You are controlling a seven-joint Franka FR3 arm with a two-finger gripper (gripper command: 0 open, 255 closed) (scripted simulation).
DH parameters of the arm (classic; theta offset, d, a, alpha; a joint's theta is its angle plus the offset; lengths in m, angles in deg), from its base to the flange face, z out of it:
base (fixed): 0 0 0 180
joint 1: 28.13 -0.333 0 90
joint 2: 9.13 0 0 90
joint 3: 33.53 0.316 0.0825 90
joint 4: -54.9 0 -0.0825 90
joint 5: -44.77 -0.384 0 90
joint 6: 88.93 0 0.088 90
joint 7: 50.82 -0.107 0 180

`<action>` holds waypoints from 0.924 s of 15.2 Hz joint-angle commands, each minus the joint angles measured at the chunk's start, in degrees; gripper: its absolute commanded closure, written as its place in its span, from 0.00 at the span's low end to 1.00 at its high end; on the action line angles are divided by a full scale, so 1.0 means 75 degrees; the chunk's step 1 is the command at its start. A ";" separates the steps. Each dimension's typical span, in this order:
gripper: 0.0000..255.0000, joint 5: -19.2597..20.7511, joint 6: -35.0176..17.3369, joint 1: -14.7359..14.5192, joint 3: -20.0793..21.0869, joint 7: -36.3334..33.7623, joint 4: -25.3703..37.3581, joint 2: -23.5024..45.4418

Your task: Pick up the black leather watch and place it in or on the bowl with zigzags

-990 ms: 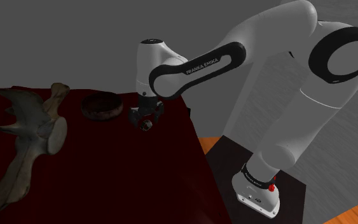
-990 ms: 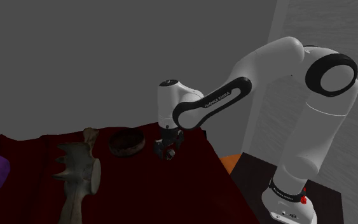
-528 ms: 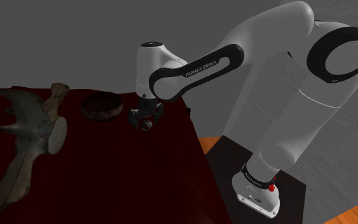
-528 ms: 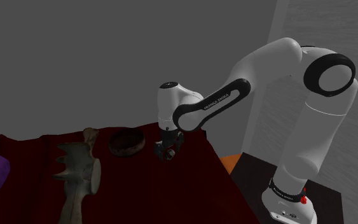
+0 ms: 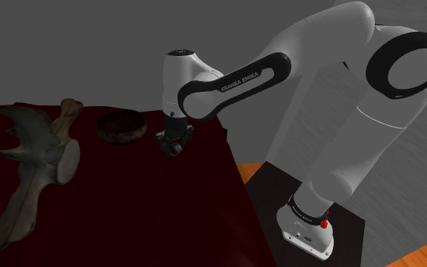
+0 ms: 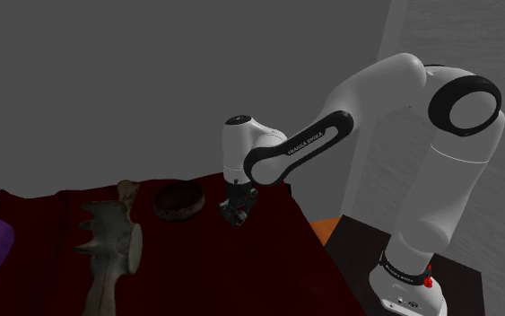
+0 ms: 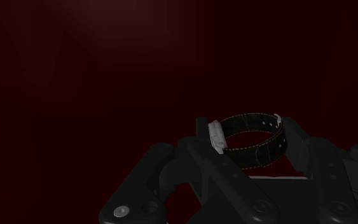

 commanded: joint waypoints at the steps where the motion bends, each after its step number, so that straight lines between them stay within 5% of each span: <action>1: 1.00 0.0000 0.0000 0.0000 0.0000 0.0000 -0.0001 0.0001; 14: 1.00 -0.0230 0.1123 0.0018 -0.0058 0.0164 0.0657 -0.0509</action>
